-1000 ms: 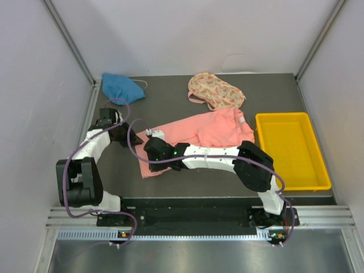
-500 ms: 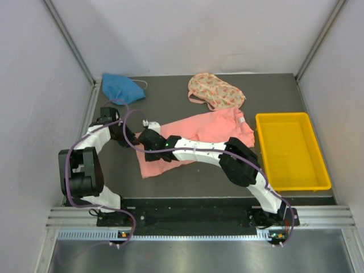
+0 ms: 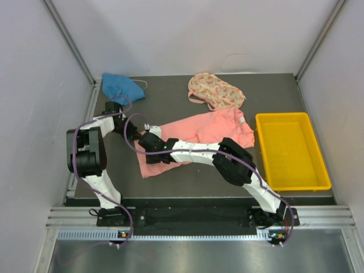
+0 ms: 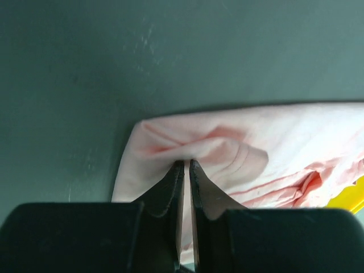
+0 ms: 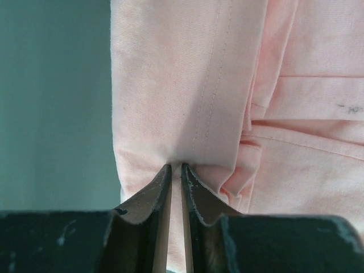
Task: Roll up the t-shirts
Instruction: Roll the T-shirt to the center of the board.
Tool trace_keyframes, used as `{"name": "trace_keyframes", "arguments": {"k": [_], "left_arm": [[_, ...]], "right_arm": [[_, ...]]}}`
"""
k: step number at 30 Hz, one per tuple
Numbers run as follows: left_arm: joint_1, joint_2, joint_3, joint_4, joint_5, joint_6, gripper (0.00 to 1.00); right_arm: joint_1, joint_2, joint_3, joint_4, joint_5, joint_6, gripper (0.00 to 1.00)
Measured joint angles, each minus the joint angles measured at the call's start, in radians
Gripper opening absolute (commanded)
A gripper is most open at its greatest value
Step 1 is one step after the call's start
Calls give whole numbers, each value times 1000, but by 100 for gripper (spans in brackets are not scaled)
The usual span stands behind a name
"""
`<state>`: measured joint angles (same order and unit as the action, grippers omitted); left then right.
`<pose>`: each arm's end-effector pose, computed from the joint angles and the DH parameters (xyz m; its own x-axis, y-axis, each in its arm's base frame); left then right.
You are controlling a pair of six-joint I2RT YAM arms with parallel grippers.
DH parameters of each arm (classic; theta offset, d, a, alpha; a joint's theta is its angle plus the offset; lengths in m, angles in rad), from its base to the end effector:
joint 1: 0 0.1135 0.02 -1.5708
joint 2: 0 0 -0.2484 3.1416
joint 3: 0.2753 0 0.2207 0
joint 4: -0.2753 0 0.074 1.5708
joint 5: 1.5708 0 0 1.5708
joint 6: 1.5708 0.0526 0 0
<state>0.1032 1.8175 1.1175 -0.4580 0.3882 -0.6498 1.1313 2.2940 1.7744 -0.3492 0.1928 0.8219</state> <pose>0.3313 0.0143 0.1511 -0.7591 -0.6416 -0.1096 -0.5069 0.6884 -0.5188 0.2132 0.4298 0.1504 -0.8332 -0.0826 -0.5468 -0.3309 0.8667 0.3734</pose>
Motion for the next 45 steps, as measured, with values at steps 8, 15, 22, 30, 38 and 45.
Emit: {"name": "trace_keyframes", "arguments": {"k": [8,15,22,30,38,45], "left_arm": [[0,57,43,17,2,-21,13],[0,58,46,19,-11,-22,14],[0,58,46,18,-12,-21,14],[0,68,69,11,-19,-7,13],[0,75,77,9,-20,-5,14],[0,84,85,9,-17,-3,17]], "right_arm": [[0,0,0,-1,0,-1,12],[0,-12,0,-19,20,-19,15],[-1,-12,69,-65,61,-45,14],[-2,-5,114,-64,79,-45,14],[-2,77,140,-55,75,-30,13],[-4,77,137,-45,76,-28,17]]}}
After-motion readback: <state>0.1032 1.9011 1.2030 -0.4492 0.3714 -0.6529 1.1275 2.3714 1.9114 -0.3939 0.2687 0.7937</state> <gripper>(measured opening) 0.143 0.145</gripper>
